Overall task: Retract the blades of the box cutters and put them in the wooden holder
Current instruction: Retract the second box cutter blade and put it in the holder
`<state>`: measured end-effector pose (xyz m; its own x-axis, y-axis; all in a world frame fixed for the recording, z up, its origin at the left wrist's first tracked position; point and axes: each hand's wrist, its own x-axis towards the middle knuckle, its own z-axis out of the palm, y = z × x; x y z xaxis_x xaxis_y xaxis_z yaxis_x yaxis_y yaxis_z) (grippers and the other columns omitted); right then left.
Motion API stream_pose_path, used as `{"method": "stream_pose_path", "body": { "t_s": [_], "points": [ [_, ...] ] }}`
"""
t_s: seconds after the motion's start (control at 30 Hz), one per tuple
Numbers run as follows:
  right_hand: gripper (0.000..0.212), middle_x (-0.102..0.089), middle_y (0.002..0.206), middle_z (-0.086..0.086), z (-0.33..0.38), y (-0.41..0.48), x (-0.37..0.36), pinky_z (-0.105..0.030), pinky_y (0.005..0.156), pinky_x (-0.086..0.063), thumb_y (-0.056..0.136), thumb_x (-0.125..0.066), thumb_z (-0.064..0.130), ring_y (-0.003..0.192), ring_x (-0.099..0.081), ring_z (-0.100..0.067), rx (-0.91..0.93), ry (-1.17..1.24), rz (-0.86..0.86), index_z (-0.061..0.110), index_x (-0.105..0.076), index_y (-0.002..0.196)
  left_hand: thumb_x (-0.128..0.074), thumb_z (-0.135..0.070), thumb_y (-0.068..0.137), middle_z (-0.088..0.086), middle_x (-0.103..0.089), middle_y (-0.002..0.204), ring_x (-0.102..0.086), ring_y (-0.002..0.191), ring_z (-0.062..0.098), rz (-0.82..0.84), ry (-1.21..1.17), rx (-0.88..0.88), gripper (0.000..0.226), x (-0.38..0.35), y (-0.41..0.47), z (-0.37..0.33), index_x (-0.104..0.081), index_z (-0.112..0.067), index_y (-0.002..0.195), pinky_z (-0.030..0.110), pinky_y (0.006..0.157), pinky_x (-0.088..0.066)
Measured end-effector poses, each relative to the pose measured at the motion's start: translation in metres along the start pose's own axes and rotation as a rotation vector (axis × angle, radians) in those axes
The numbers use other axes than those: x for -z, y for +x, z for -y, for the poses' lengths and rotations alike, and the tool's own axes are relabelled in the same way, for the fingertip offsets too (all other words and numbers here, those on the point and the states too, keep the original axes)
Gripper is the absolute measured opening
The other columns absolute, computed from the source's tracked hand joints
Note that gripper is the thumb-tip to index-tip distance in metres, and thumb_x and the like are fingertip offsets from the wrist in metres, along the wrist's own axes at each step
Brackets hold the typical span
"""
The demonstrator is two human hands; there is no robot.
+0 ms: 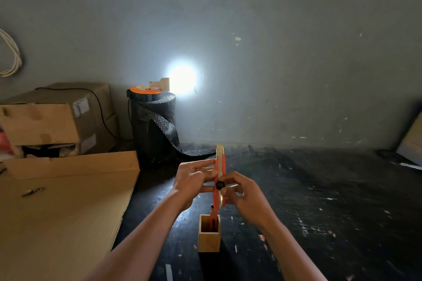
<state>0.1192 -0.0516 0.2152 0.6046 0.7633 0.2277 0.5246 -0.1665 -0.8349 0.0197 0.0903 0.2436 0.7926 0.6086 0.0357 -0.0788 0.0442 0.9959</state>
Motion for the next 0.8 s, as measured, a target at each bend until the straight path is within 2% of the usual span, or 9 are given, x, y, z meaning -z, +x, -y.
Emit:
{"method": "stream_pose_path", "body": {
  "t_s": [0.2, 0.3, 0.4, 0.5, 0.6, 0.7, 0.8],
  "points": [
    [0.021, -0.074, 0.107, 0.014, -0.010, -0.011, -0.010, -0.038, 0.088, -0.063, 0.096, -0.067, 0.011, 0.099, -0.072, -0.009, -0.029, 0.010, 0.012, 0.030, -0.070, 0.107, -0.067, 0.009, 0.092, 0.003, -0.084, 0.084, -0.081, 0.072, 0.019, -0.049, -0.012, -0.015, 0.030, 0.001, 0.003, -0.002, -0.076, -0.005, 0.116, 0.029, 0.054, -0.062],
    [0.022, -0.073, 0.106, 0.019, -0.010, -0.014, -0.016, -0.031, 0.089, -0.062, 0.095, -0.069, 0.012, 0.102, -0.070, -0.005, -0.022, -0.007, -0.026, 0.027, -0.069, 0.111, -0.068, 0.010, 0.091, -0.001, -0.082, 0.079, -0.080, 0.067, 0.015, -0.031, 0.023, -0.022, 0.032, -0.001, 0.004, -0.001, -0.075, -0.006, 0.118, 0.027, 0.053, -0.061],
    [0.025, -0.069, 0.104, 0.024, -0.009, -0.014, -0.020, -0.023, 0.084, -0.060, 0.095, -0.068, 0.013, 0.103, -0.070, -0.005, -0.012, -0.017, -0.047, 0.034, -0.066, 0.110, -0.069, 0.011, 0.090, 0.000, -0.082, 0.079, -0.080, 0.066, 0.016, -0.026, 0.009, -0.024, 0.034, -0.001, 0.006, -0.001, -0.074, -0.007, 0.118, 0.029, 0.053, -0.063],
    [0.017, -0.072, 0.100, 0.018, -0.009, -0.012, -0.023, -0.027, 0.085, -0.062, 0.091, -0.073, 0.016, 0.097, -0.072, -0.006, -0.036, 0.027, -0.104, 0.024, -0.066, 0.106, -0.069, 0.013, 0.089, 0.004, -0.082, 0.083, -0.080, 0.068, 0.018, -0.011, 0.011, -0.028, 0.035, 0.001, 0.009, -0.002, -0.074, -0.007, 0.118, 0.031, 0.055, -0.064],
    [0.021, -0.070, 0.095, 0.019, -0.006, -0.012, -0.024, -0.011, 0.069, -0.056, 0.088, -0.076, 0.024, 0.088, -0.068, 0.005, -0.010, 0.004, -0.179, 0.021, -0.064, 0.105, -0.070, 0.012, 0.089, 0.009, -0.082, 0.091, -0.081, 0.073, 0.021, -0.016, 0.038, -0.046, 0.035, 0.000, 0.011, -0.001, -0.074, -0.005, 0.119, 0.030, 0.056, -0.063],
    [0.028, -0.071, 0.110, 0.013, -0.006, -0.011, -0.023, -0.007, 0.064, -0.053, 0.091, -0.074, 0.020, 0.090, -0.065, 0.008, 0.006, -0.009, -0.163, 0.024, -0.066, 0.117, -0.071, 0.011, 0.089, 0.010, -0.081, 0.094, -0.082, 0.074, 0.022, -0.035, 0.053, -0.059, 0.034, 0.000, 0.014, 0.000, -0.074, -0.005, 0.119, 0.030, 0.056, -0.063],
    [0.023, -0.071, 0.117, 0.006, -0.006, -0.009, -0.022, -0.006, 0.063, -0.053, 0.093, -0.072, 0.015, 0.090, -0.064, 0.007, 0.001, -0.007, -0.150, 0.022, -0.068, 0.114, -0.071, 0.010, 0.089, 0.009, -0.081, 0.094, -0.082, 0.074, 0.021, -0.042, 0.062, -0.070, 0.035, -0.001, 0.015, 0.001, -0.074, -0.006, 0.120, 0.031, 0.056, -0.063]
  ]
}}
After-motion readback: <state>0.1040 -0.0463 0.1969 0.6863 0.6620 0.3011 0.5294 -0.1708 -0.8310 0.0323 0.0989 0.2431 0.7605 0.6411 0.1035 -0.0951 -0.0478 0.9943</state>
